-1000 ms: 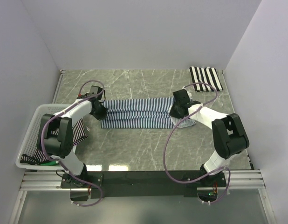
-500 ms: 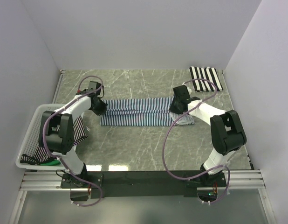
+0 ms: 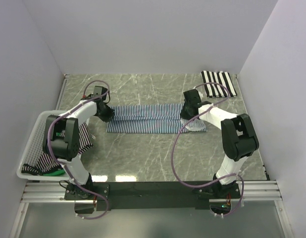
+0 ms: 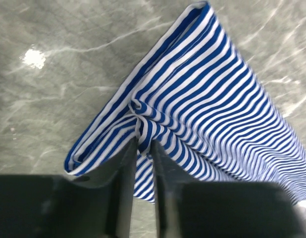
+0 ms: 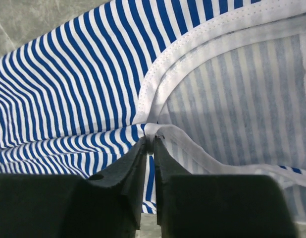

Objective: Fold and stack the tank tops
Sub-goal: Fold the tank top

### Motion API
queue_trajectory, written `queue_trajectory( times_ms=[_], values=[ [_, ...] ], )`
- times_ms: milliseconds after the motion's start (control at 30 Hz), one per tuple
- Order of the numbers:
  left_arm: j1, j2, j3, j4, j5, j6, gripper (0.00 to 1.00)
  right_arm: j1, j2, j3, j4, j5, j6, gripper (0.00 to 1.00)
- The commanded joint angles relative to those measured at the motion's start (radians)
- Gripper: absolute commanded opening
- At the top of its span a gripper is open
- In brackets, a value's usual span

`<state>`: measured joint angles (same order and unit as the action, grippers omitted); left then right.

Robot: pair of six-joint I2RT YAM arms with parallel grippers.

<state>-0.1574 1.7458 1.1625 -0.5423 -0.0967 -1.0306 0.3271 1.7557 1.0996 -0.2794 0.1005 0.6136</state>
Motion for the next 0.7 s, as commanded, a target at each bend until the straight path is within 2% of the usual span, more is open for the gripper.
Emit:
queue_trajectory(
  times_ms=[0, 33, 200, 400, 667],
  values=[
    [0.007, -0.014, 0.028, 0.047, 0.020, 0.021, 0.30, -0.013, 0.001, 0.052, -0.003, 0.022, -0.021, 0.19],
    [0.007, -0.026, 0.028, 0.056, 0.025, 0.026, 0.38, -0.016, -0.002, 0.052, -0.003, 0.025, -0.025, 0.28],
    [0.009, -0.081, 0.037, 0.068, 0.022, 0.043, 0.51, -0.026, -0.061, 0.072, -0.021, 0.050, -0.043, 0.38],
    [-0.005, -0.172, 0.033, 0.076, 0.055, 0.075, 0.51, -0.051, -0.197, 0.057, -0.076, 0.094, -0.060, 0.38],
    [-0.235, -0.184, -0.081, 0.160, 0.077, 0.067, 0.43, -0.177, -0.481, -0.245, -0.053, 0.076, -0.022, 0.36]
  ],
)
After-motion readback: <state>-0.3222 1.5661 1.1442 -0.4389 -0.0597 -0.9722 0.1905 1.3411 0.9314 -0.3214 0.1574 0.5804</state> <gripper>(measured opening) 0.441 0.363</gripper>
